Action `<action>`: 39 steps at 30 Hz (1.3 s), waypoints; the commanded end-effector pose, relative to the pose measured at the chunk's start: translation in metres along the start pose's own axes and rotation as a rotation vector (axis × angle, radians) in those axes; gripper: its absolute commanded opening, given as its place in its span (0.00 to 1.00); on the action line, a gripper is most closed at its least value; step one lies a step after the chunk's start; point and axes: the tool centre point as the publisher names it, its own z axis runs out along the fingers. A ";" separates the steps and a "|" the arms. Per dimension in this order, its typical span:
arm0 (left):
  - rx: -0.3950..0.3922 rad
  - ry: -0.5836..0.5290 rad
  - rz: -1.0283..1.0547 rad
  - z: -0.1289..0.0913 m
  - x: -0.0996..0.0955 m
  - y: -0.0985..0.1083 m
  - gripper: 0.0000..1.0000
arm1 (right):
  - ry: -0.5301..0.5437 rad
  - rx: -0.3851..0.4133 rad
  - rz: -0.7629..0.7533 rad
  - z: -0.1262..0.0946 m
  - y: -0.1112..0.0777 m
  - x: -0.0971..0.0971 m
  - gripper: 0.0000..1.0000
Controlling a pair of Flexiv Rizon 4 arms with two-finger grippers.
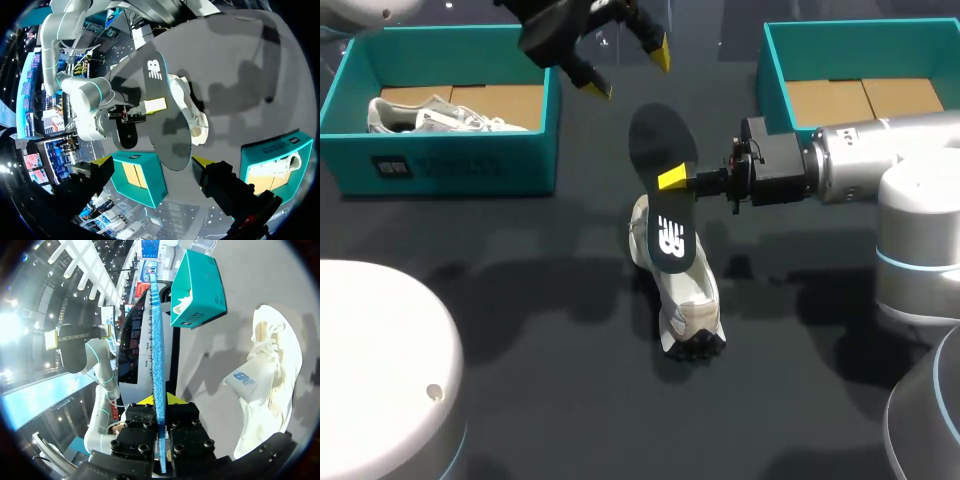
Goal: Take the shoe out of the shoebox, open the shoe tongue, remove and reinsert the insole, then place the shoe into the shoebox
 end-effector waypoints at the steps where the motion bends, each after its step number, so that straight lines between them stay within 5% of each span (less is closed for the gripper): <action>1: 0.057 0.207 0.007 0.004 -0.013 0.011 1.00 | -0.001 -0.003 0.000 0.002 -0.001 -0.001 0.00; 21: 0.136 0.439 -0.014 0.018 -0.028 0.013 1.00 | -0.001 -0.003 0.000 0.002 -0.001 -0.001 0.00; 29: 0.246 0.525 -0.027 0.036 -0.037 0.008 1.00 | -0.001 -0.003 0.000 0.002 -0.001 -0.001 0.00; 39: 0.195 0.622 0.005 0.033 -0.040 -0.006 1.00 | -0.001 -0.003 0.000 0.002 -0.001 -0.001 0.00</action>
